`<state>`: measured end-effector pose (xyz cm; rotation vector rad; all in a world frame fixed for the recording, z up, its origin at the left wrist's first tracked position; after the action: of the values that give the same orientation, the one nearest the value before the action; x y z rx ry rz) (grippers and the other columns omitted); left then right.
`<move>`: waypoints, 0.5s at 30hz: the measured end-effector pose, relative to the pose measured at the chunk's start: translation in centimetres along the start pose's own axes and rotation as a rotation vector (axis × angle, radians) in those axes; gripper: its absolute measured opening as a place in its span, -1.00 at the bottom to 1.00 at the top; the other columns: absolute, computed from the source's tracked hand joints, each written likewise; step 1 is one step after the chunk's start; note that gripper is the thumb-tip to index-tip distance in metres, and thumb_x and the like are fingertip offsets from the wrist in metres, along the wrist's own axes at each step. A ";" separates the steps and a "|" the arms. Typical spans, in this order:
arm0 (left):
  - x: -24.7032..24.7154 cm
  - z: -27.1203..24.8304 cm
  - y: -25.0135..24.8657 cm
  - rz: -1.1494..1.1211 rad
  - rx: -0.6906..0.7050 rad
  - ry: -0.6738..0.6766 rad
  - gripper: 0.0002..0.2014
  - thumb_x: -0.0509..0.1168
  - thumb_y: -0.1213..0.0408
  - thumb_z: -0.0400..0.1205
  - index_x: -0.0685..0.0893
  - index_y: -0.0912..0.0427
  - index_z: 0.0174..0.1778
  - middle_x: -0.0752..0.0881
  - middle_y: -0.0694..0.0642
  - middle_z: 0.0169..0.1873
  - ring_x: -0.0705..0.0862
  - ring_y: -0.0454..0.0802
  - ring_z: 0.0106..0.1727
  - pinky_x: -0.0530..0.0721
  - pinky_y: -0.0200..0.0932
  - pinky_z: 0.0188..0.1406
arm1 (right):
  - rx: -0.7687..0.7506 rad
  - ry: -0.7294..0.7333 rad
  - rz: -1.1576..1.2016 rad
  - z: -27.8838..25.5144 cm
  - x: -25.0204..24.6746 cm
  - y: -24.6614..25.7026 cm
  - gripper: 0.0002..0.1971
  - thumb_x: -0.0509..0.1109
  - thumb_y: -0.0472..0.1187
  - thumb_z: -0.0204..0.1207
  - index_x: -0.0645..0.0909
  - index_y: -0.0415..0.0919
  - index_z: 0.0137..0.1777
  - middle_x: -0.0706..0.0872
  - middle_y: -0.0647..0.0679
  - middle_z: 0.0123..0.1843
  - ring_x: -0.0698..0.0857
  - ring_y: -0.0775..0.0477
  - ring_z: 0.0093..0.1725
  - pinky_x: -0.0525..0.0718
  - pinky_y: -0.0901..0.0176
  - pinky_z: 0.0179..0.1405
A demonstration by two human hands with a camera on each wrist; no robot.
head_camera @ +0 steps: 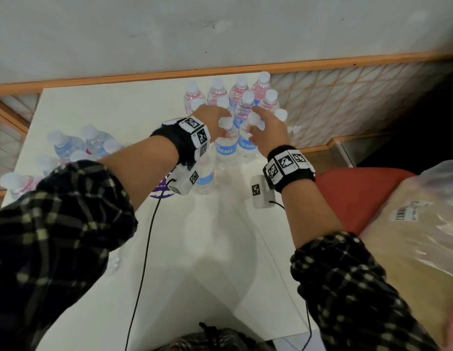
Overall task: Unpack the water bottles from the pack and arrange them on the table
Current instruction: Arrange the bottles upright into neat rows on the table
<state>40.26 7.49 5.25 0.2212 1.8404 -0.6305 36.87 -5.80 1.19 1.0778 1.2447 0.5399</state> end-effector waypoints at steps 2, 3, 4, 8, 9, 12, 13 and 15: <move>-0.1 -0.1 -0.2 0.002 -0.007 0.010 -0.62 0.21 0.29 0.68 0.52 0.36 0.40 0.60 0.32 0.29 0.56 0.23 0.33 0.49 -0.02 0.30 | 0.034 -0.002 0.008 0.1 0.1 0.0 -0.53 0.22 -0.46 0.59 0.47 -0.15 0.48 0.57 -0.21 0.38 0.67 -0.24 0.17 0.76 0.00 0.02; -0.2 0.0 -0.2 0.002 -0.010 0.013 -0.62 0.20 0.29 0.68 0.52 0.36 0.40 0.60 0.32 0.30 0.56 0.24 0.33 0.49 -0.01 0.31 | 0.042 -0.017 0.000 0.1 0.1 0.0 -0.53 0.20 -0.48 0.59 0.49 -0.15 0.46 0.59 -0.23 0.35 0.68 -0.24 0.13 0.76 0.01 -0.03; -0.3 0.0 -0.3 0.006 -0.008 0.015 -0.63 0.20 0.29 0.68 0.53 0.35 0.39 0.60 0.31 0.30 0.55 0.25 0.33 0.48 0.00 0.32 | 0.045 -0.029 0.001 0.1 0.0 0.0 -0.54 0.19 -0.48 0.58 0.52 -0.14 0.44 0.61 -0.25 0.31 0.70 -0.27 0.10 0.77 -0.01 -0.04; -0.5 0.2 -0.3 0.010 -0.001 0.009 -0.65 0.20 0.30 0.67 0.56 0.35 0.36 0.61 0.30 0.30 0.57 0.24 0.32 0.48 -0.01 0.30 | 0.059 -0.042 0.026 0.0 0.0 0.1 -0.56 0.16 -0.49 0.58 0.55 -0.15 0.38 0.62 -0.29 0.22 0.70 -0.33 0.11 0.77 -0.18 -0.04; -0.5 0.2 -0.3 0.010 0.002 0.007 -0.65 0.21 0.30 0.67 0.56 0.34 0.36 0.61 0.30 0.30 0.57 0.24 0.32 0.47 -0.02 0.30 | 0.062 -0.045 0.030 -0.1 0.0 0.1 -0.57 0.16 -0.49 0.58 0.55 -0.16 0.38 0.62 -0.30 0.21 0.70 -0.34 0.12 0.77 -0.19 -0.03; -0.5 0.3 -0.5 0.016 0.001 0.013 -0.65 0.21 0.29 0.67 0.55 0.34 0.36 0.61 0.30 0.30 0.56 0.24 0.32 0.47 0.00 0.31 | 0.067 -0.040 0.032 -0.3 0.1 0.3 -0.57 0.18 -0.48 0.58 0.53 -0.17 0.41 0.63 -0.31 0.21 0.69 -0.35 0.11 0.76 -0.21 0.00; -0.5 0.3 -0.5 0.013 -0.002 0.020 -0.64 0.22 0.28 0.67 0.54 0.33 0.37 0.61 0.29 0.30 0.56 0.23 0.32 0.48 0.01 0.31 | 0.057 -0.034 0.000 -0.3 0.0 0.5 -0.56 0.21 -0.46 0.57 0.53 -0.16 0.42 0.64 -0.30 0.22 0.70 -0.34 0.10 0.76 -0.20 0.01; -0.2 0.2 0.0 -0.009 -0.018 0.037 -0.59 0.28 0.25 0.64 0.51 0.27 0.40 0.60 0.26 0.31 0.57 0.23 0.31 0.51 0.03 0.31 | -0.001 -0.050 -0.076 -0.5 -0.9 1.1 -0.56 0.30 -0.41 0.55 0.52 -0.15 0.43 0.65 -0.25 0.24 0.72 -0.27 0.11 0.73 -0.14 0.11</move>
<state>40.55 7.43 5.39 0.2140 1.8827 -0.6196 36.42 -5.87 2.60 1.0330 1.2357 0.4531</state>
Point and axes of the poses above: each hand's wrist, its own z-axis towards the middle knuckle, its own x-axis out of the palm, y = z × x, the point moved 10 cm from there along z, towards the middle knuckle
